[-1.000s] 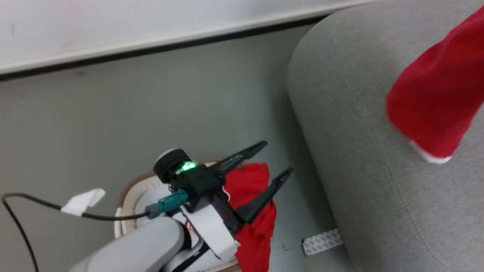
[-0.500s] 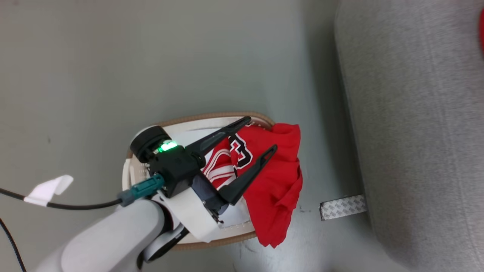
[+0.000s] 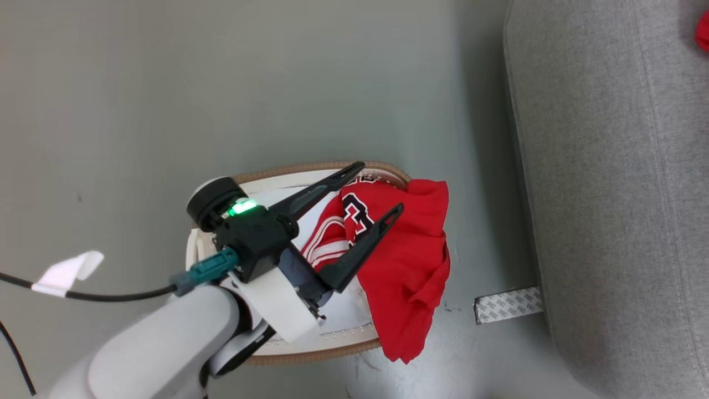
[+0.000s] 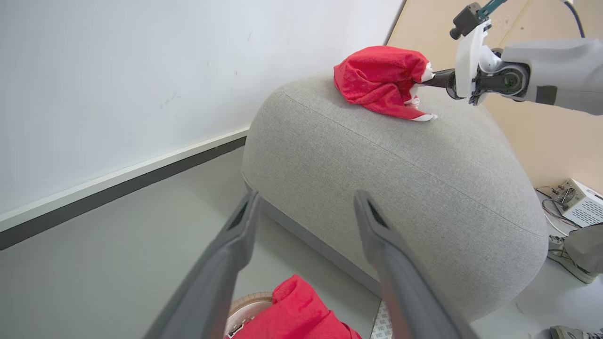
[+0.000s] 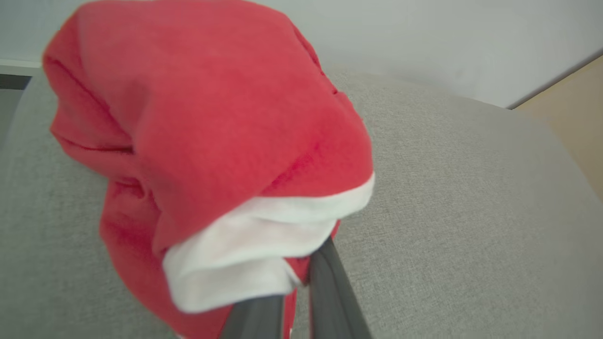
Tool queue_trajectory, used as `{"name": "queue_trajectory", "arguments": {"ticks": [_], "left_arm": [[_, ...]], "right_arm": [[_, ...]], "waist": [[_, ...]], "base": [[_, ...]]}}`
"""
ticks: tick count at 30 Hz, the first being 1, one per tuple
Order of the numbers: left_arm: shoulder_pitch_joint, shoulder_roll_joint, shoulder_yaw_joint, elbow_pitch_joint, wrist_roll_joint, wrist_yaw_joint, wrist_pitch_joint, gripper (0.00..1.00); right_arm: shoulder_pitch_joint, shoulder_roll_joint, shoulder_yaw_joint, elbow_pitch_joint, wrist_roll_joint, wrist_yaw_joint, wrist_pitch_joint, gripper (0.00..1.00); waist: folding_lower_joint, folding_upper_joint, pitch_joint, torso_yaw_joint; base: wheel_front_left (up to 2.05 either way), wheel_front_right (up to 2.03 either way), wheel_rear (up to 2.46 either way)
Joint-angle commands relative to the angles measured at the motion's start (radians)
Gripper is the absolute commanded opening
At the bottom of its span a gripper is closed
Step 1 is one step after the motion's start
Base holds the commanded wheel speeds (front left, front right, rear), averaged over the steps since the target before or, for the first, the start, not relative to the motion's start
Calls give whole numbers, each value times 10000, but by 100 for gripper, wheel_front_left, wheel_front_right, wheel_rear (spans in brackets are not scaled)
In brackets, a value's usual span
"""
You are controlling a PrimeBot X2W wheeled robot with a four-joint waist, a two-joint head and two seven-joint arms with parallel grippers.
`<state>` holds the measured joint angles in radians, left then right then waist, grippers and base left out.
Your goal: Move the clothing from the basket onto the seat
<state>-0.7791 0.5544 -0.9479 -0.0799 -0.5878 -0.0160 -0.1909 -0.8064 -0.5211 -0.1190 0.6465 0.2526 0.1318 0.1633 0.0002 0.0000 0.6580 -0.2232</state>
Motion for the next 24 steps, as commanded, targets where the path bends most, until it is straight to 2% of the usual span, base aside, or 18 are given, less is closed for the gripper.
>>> {"name": "queue_trajectory", "arguments": {"ticks": [1, 5, 10, 14, 15, 21, 24], "left_arm": [[11, 118, 27, 62, -76, 42, -44, 100], [266, 62, -21, 324, -216, 58, -137, 100], [673, -180, 73, 730, -395, 276, -364, 100], [969, -278, 198, 955, -575, 421, -496, 100], [1203, -326, 302, 1103, -721, 517, -569, 100], [1782, -471, 733, 1304, -971, 803, -677, 100], [2115, -493, 1130, 1354, -1122, 1062, -732, 100]], "right_arm": [[-64, -152, 271, 178, 253, -22, 56, 100], [-105, -544, 949, 530, 656, -23, 24, 100], [504, -1086, 2235, 927, 1654, -22, 858, 100], [898, -1577, 3023, 587, 2398, -22, 1233, 100], [1165, -1932, 3500, 226, 2831, -22, 1112, 100], [1443, -2577, 4168, -832, 3541, -23, 743, 100], [1587, -2608, 4202, -1533, 3846, -22, 516, 100]], "waist": [[-2, 0, -137, -38], [-2, 0, -652, -59], [-2, 0, -1823, 20], [-2, 0, -2573, 63], [-2, 0, -3120, 106], [-2, 0, -4363, 340], [-2, 0, -5003, 542]], "base": [[0, 0, 0], [0, 0, 0], [0, 0, 0], [0, 0, 0], [0, 0, 0], [0, 0, 0], [0, 0, 0]]}}
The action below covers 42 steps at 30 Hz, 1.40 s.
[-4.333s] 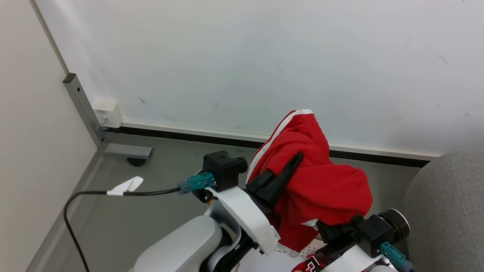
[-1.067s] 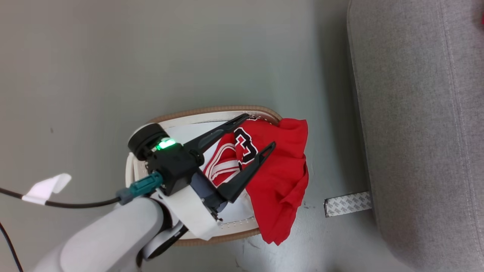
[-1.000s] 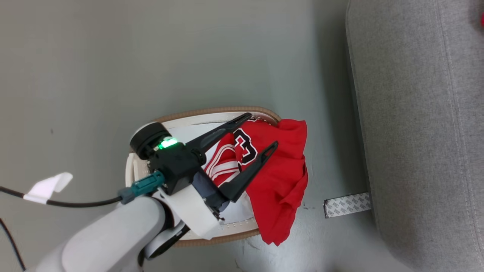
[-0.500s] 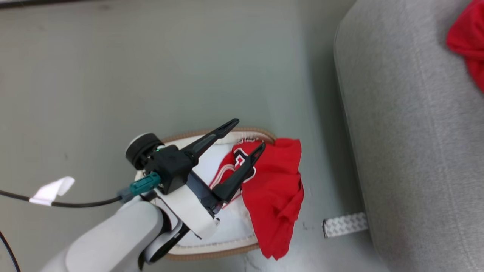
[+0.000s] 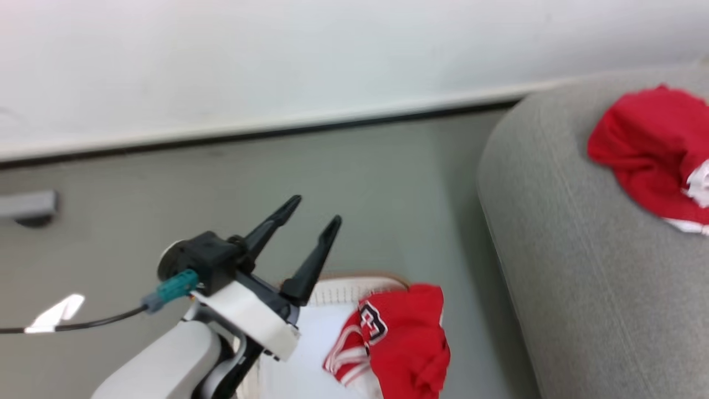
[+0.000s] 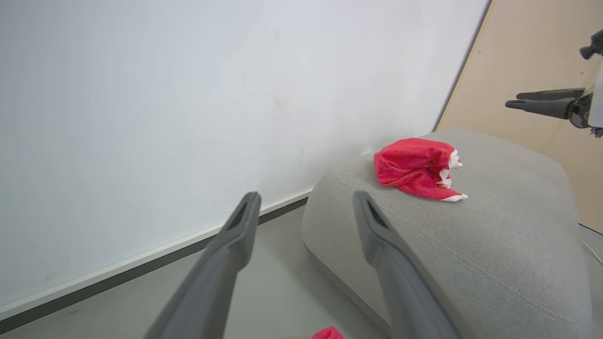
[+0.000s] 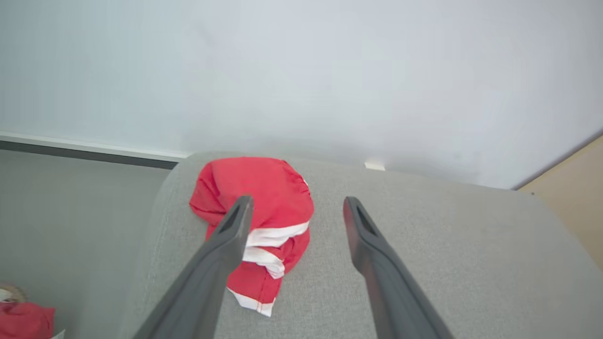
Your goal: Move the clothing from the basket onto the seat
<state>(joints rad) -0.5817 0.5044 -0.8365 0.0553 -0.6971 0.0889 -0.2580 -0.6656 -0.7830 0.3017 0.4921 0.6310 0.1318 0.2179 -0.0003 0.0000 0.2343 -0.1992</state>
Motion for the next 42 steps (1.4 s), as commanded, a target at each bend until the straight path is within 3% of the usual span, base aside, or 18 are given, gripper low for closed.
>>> {"name": "queue_trajectory", "arguments": {"ticks": [1, 7, 14, 20, 25, 31, 35, 42], "left_arm": [[269, 22, 149, 22, -81, 79, -72, 100], [1070, 305, 1566, 61, -440, 667, -59, 100], [2540, 345, 3410, -52, -417, 1013, -63, 100], [3701, -48, 4660, -179, 39, 1095, -64, 100], [4615, -763, 5649, -323, 598, 753, -65, 100], [5621, -1802, 6722, -240, 1346, 121, -65, 100], [6021, -2305, 7246, -44, 1905, -414, -65, 100], [6199, -2988, 7904, 265, 2804, -1138, -65, 100]], "right_arm": [[244, 85, -38, -202, 203, -22, -94, 100], [805, 844, -511, -1603, 224, -23, -681, 100], [2292, 2493, -1871, -2976, -307, -22, -1270, 100], [4062, 4152, -2748, -4244, -1168, -22, -1598, 100], [5448, 5370, -2698, -4985, -1586, -22, -2164, 100], [6487, 6210, -2305, -4844, -1737, -22, -3431, 100], [6778, 6587, -2300, -4408, -1722, -22, -4269, 100], [6591, 6974, -2208, -3537, -2023, -22, -4655, 100]], "waist": [[3, 0, -965, 375], [3, 0, -1735, 769], [3, 0, -2189, 1125], [3, 0, -2330, 1364], [3, 0, -2425, 1469], [3, 0, -2468, 1461], [3, 0, -2442, 1448], [3, 0, -2392, 1434]], "base": [[0, 0, 0], [0, 0, 0], [0, 0, 0], [0, 0, 0], [0, 0, 0], [0, 0, 0], [0, 0, 0], [0, 0, 0]]}}
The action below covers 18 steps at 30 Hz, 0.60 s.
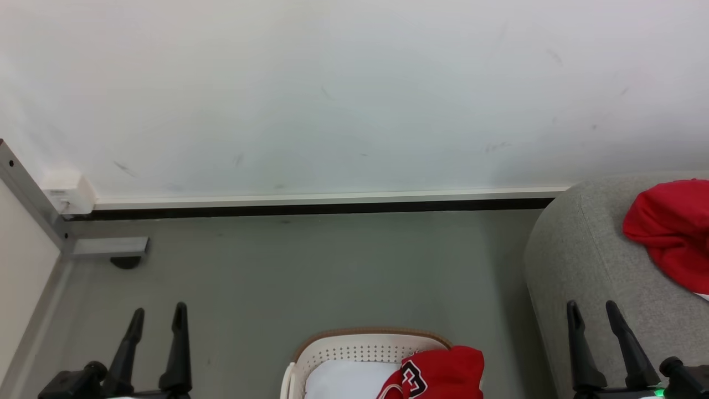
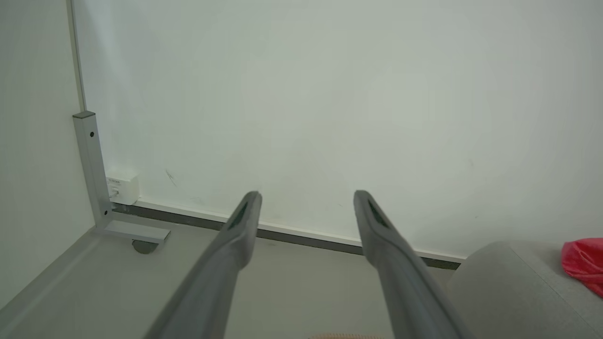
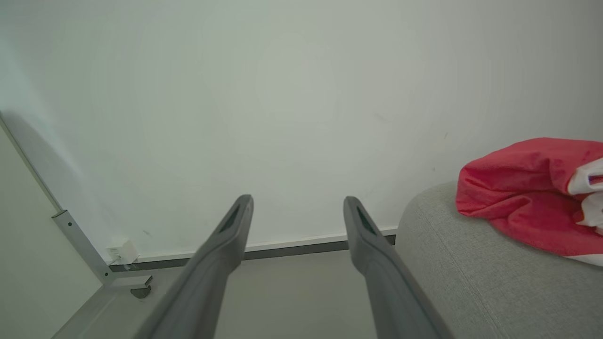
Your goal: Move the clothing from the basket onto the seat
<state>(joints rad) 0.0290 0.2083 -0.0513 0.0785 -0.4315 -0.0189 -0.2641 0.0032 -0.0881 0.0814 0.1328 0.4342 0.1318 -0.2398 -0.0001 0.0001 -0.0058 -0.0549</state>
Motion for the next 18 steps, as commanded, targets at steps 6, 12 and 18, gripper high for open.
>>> {"name": "queue_trajectory", "arguments": {"ticks": [6, 12, 18], "left_arm": [[-158, -411, 388, 299, 598, -488, -4, 100], [-255, -648, 583, 440, 923, -788, -4, 100], [-317, -808, 737, 547, 1023, -943, -4, 100]], "right_arm": [[-439, 93, 172, 496, -251, -22, -132, 100], [-596, 131, 189, 663, -265, -22, -165, 100], [-624, 154, 194, 744, -298, -22, -188, 100]], "waist": [[1, -1, 20, 4], [1, -1, 47, -12], [1, -1, 100, -68]], "base": [[0, 0, 0], [0, 0, 0], [0, 0, 0]]}}
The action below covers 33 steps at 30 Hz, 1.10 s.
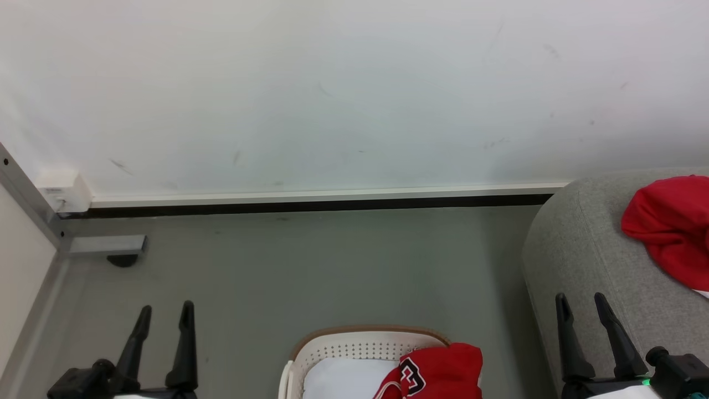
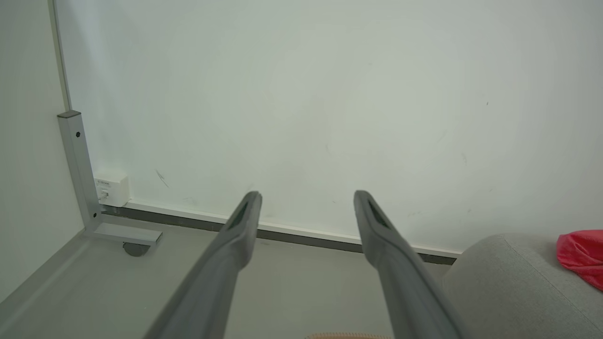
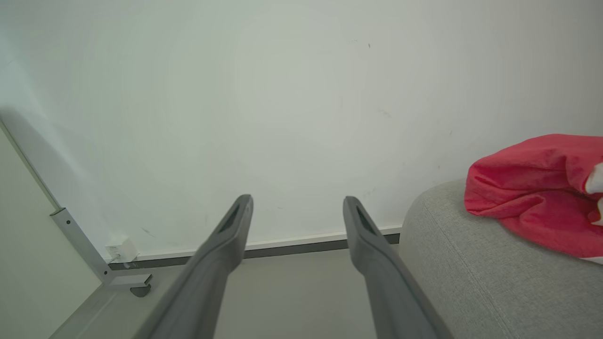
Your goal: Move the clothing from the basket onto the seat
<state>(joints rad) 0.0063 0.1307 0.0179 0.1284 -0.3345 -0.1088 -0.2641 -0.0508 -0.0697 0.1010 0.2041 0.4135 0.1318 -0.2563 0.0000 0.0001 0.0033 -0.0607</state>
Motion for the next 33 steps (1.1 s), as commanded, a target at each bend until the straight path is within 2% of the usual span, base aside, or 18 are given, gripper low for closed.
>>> {"name": "queue_trajectory", "arguments": {"ticks": [1, 15, 23, 33], "left_arm": [[-99, -47, 62, 68, 78, -49, -4, 100], [-474, -212, -147, -78, 128, -206, -5, 100], [-1198, 6, -794, 67, -27, -228, -5, 100], [-1787, 682, -1653, 319, -300, -215, -5, 100]], "right_arm": [[-97, -31, -3, 34, -101, -22, -28, 100], [-272, -176, -324, -219, -193, -22, -72, 100], [-460, -102, -676, -482, -339, -22, -85, 100], [-615, 109, -925, -896, -449, -22, -84, 100]], "waist": [[0, -1, 15, -18], [0, -1, 290, -392], [0, -1, 987, -1250], [0, -1, 1954, -2557]], "base": [[0, 0, 0], [0, 0, 0], [0, 0, 0], [0, 0, 0]]}}
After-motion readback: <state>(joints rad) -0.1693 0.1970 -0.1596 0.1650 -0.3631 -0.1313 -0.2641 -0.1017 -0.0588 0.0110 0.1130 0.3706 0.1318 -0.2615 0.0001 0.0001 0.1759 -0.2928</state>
